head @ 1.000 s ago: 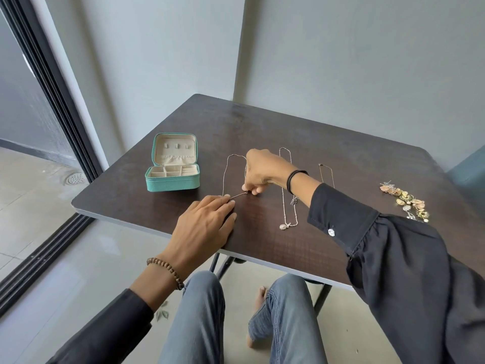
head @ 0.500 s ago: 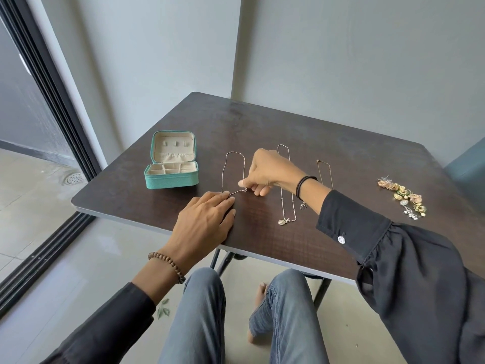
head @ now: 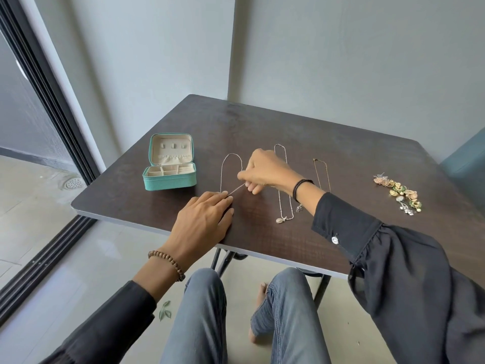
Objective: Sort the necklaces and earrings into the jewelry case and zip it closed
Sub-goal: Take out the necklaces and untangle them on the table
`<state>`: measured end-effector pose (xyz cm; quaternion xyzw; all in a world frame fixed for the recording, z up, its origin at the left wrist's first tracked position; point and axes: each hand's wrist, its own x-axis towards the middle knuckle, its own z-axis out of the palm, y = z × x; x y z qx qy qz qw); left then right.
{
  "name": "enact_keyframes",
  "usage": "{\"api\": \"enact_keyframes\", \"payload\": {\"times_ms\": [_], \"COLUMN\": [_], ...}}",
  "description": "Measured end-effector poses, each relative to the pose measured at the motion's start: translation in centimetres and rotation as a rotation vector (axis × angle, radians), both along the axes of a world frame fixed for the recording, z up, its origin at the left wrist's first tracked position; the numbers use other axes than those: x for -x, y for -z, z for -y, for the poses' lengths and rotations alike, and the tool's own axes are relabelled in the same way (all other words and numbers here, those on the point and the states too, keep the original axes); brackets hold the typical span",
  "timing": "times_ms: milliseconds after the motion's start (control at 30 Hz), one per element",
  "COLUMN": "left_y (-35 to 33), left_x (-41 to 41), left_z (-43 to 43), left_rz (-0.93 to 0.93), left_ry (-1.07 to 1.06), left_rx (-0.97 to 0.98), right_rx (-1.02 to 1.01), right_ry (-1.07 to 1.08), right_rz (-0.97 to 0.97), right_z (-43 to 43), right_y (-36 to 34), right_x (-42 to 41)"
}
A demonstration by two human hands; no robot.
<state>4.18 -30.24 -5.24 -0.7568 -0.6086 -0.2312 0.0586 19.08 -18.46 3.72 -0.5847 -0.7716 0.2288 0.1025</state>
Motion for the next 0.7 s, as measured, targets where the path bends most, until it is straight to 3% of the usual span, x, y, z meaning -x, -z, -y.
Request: {"api": "enact_keyframes", "payload": {"times_ms": [133, 700], "left_y": [0.1, -0.1], "left_x": [0.1, -0.6], "left_z": [-0.2, -0.4], "left_rz": [-0.016, 0.045], "left_ry": [0.011, 0.174], "left_rx": [-0.029, -0.053], "right_rx": [-0.064, -0.242], "right_ry": [0.018, -0.191], "right_rz": [-0.051, 0.075], "right_z": [-1.5, -11.0], "right_y": [-0.1, 1.1], "right_x": [-1.4, -2.8]}}
